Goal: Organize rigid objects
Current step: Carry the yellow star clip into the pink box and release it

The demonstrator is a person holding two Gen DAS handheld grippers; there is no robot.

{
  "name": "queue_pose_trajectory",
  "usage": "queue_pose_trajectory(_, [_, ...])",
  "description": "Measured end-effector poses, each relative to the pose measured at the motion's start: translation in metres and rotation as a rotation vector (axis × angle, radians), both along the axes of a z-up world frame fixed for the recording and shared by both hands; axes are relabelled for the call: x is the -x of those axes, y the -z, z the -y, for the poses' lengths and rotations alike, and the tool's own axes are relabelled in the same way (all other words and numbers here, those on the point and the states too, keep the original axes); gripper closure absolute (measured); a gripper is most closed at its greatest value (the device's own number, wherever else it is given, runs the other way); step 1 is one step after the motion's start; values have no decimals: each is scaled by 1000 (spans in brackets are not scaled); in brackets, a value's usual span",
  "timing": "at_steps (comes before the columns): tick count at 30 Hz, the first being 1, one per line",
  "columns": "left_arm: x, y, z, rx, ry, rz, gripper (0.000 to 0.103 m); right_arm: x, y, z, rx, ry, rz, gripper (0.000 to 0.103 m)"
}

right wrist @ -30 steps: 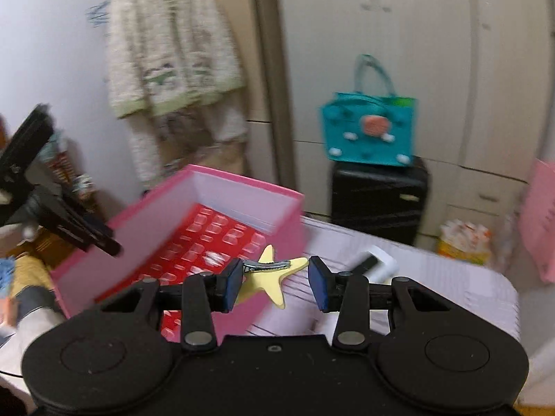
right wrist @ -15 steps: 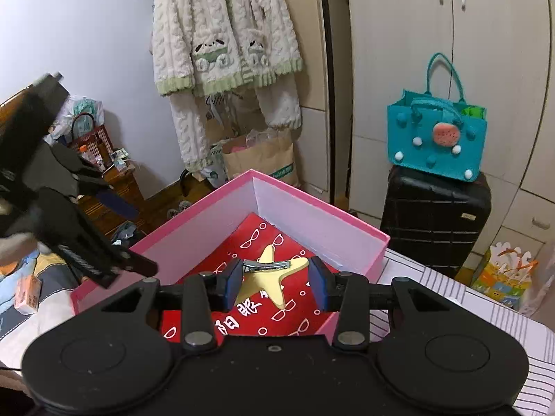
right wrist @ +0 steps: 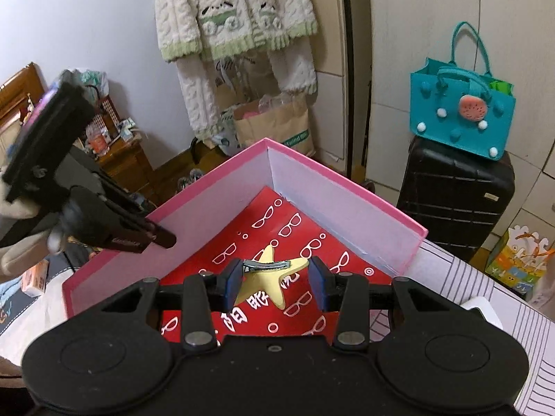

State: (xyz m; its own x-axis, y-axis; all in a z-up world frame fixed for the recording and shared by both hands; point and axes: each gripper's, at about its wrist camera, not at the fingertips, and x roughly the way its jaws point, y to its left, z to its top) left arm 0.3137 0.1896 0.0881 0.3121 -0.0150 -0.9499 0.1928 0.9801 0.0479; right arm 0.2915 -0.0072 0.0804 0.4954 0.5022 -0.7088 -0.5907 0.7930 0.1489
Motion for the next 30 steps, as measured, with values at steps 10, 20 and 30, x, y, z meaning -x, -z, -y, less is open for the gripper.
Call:
queue_pose_trajectory(10, [15, -5, 18, -2, 76, 11, 99, -39, 22, -33, 81, -42, -83, 56])
queue_pose_trajectory(20, [12, -5, 11, 44, 29, 6, 99, -79, 54, -65, 115, -62, -158, 56])
queue_pose_trajectory(30, [18, -5, 12, 44, 47, 18, 98, -45, 8, -21, 40, -12, -74, 48])
